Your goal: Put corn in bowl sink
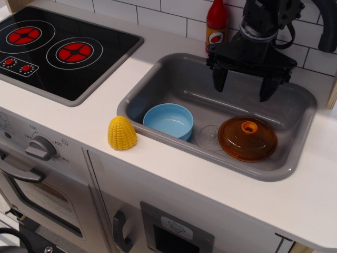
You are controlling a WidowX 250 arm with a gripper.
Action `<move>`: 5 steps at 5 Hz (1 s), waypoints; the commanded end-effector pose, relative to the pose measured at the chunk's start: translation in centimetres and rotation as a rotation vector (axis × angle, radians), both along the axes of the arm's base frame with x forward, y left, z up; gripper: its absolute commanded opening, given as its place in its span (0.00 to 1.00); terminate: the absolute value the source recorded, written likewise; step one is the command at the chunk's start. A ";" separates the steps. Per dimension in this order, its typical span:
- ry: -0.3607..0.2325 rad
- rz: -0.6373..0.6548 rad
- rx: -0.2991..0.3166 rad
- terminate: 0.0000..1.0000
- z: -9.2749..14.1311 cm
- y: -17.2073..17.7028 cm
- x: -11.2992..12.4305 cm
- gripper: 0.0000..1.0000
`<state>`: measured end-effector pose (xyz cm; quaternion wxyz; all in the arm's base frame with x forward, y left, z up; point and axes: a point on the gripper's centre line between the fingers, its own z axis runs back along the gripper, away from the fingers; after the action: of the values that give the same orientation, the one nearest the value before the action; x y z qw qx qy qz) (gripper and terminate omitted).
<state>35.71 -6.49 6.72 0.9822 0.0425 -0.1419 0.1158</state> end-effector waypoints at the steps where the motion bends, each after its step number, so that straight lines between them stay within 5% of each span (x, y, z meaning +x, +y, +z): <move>1: 0.000 0.000 0.000 0.00 0.0 0.0 0.0 1.00; 4: -0.006 0.026 -0.066 0.00 3.2 7.4 -4.5 1.00; 5: 0.034 0.005 -0.079 0.00 4.1 10.4 -6.6 1.00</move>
<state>28.55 3.81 9.60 0.9882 0.0054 -0.0934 0.1209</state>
